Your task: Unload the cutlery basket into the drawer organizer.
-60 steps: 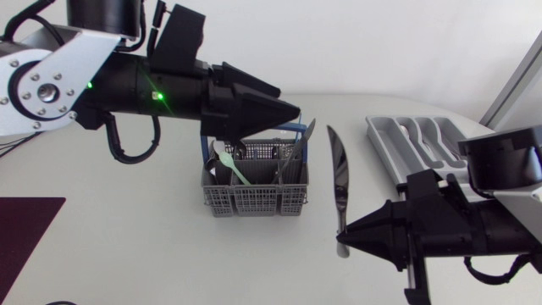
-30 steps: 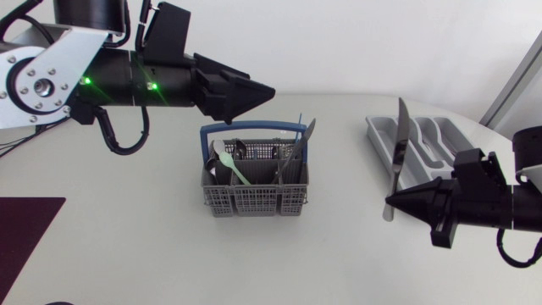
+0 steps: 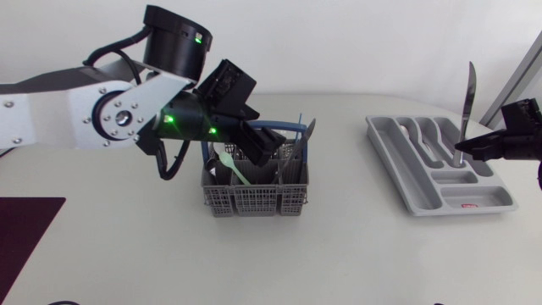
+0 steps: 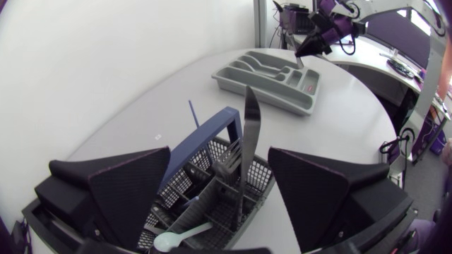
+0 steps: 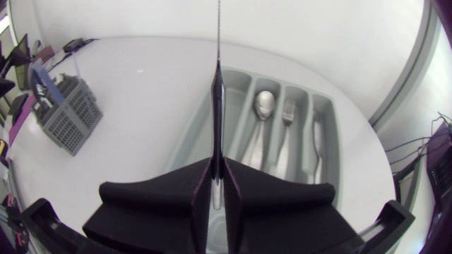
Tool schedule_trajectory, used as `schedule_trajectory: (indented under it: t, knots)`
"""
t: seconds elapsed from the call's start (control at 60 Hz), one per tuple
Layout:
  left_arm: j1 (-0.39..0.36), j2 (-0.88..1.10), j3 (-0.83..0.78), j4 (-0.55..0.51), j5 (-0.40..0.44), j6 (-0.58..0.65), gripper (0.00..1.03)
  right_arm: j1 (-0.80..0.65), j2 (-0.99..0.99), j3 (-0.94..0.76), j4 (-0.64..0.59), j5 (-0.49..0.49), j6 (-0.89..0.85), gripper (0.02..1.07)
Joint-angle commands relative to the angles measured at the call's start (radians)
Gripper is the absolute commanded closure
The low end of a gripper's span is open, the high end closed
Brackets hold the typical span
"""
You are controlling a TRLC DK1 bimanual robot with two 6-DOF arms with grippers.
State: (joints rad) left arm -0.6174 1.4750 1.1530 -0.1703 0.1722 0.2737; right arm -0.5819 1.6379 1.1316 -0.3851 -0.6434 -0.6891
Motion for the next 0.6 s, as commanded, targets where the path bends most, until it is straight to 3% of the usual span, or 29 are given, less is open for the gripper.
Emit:
schedule_trajectory:
  t: [0.0, 0.317, 0.583]
  knots:
    - [-0.018, 0.030, 0.020, -0.012, -0.028, 0.033, 0.07, -0.026, 0.100, 0.111, 0.005, 0.051, 0.031, 1.01]
    - [-0.071, 0.054, 0.016, -0.018, -0.099, 0.067, 0.08, -0.036, 0.396, 0.419, -0.012, 0.258, 0.115, 1.02]
    - [-0.074, 0.056, 0.013, -0.023, -0.108, 0.078, 0.08, -0.009, 0.504, 0.517, -0.014, 0.396, 0.161, 1.01]
